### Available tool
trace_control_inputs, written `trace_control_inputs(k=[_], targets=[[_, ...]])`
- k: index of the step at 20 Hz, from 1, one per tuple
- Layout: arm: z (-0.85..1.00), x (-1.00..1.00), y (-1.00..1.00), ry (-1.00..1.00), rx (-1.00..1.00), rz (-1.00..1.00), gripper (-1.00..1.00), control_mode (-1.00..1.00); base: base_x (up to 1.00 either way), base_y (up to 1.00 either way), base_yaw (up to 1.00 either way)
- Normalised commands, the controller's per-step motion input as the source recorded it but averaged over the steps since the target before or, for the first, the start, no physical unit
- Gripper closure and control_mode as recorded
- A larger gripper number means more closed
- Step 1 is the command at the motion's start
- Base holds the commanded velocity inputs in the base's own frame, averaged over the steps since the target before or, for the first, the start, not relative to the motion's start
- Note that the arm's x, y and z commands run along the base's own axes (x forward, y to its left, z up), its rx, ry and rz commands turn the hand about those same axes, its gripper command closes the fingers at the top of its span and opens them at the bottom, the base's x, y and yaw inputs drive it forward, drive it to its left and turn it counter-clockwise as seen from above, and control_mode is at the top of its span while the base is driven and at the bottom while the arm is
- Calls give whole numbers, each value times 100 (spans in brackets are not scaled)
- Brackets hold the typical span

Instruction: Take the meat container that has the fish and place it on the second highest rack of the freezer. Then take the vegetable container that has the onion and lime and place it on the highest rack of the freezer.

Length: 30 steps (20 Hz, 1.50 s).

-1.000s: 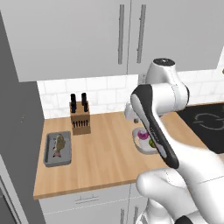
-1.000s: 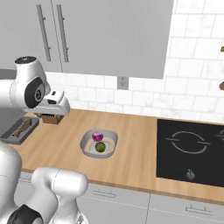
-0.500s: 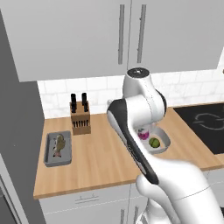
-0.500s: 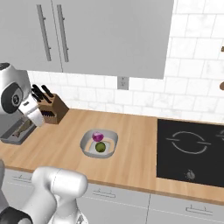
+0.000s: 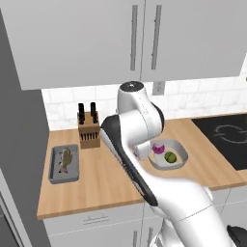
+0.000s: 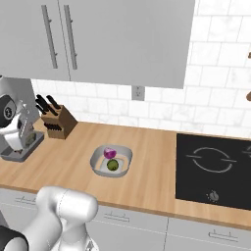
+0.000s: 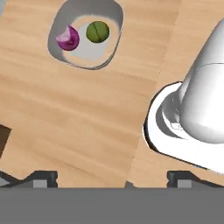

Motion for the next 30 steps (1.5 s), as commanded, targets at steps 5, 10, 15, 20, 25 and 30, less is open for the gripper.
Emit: trace_control_inputs(k=[5,10,15,20,25,30], targets=[[-37,0,38,0,17,-77,-100,-100,0,0,0],[-52,0,68,-12,2,-65,-100,-100,0,0,0],[-27,28,71,-2,0,-11,-100,-100,0,0,0],[-27,40,78,19,0,0,-100,-100,0,0,0],[-38,2,80,18,0,-3,-100,-100,0,0,0],[-34,0,58,8,0,-2,-100,-100,0,0,0]])
